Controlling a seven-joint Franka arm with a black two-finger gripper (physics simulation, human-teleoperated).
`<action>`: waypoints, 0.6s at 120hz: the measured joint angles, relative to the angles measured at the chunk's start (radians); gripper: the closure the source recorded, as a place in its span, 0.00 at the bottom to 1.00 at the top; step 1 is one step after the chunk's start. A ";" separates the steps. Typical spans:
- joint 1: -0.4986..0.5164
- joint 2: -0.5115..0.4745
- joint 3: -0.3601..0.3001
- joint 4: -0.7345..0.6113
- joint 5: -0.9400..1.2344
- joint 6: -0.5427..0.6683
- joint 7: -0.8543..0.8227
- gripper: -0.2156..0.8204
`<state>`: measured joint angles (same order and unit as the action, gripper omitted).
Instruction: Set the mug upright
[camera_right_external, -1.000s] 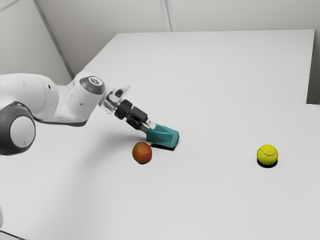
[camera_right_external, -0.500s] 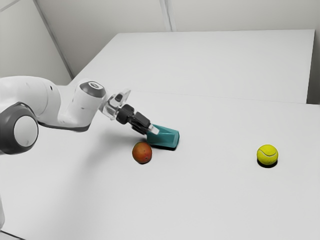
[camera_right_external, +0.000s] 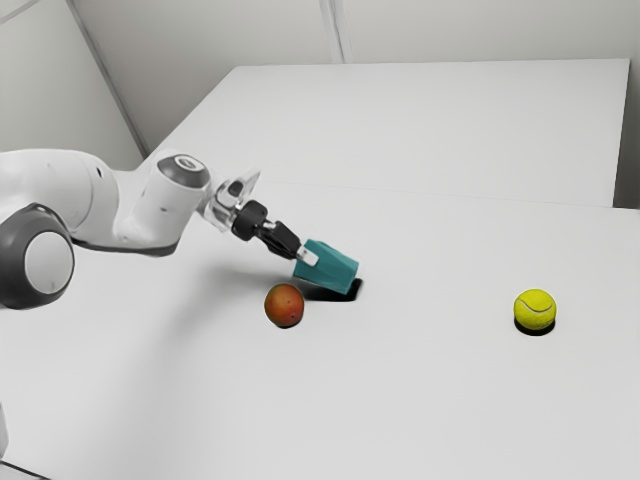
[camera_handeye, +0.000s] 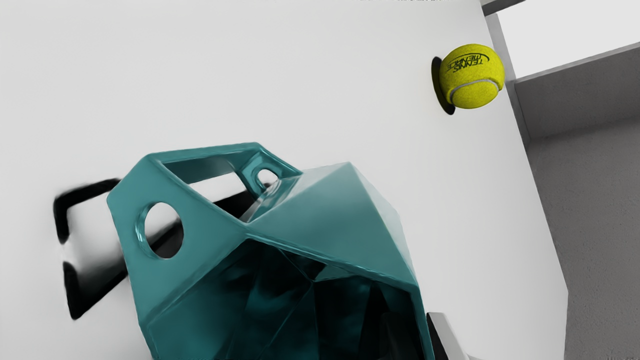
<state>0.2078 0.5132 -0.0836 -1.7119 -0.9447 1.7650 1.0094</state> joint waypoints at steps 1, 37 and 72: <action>-0.001 -0.002 0.000 0.001 0.001 0.000 0.000 0.95; -0.028 -0.172 -0.002 -0.006 0.248 0.039 -0.032 0.97; -0.037 -0.336 -0.054 -0.099 0.587 0.121 -0.169 0.97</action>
<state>0.1705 0.1775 -0.1372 -1.8111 -0.3573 1.8858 0.8408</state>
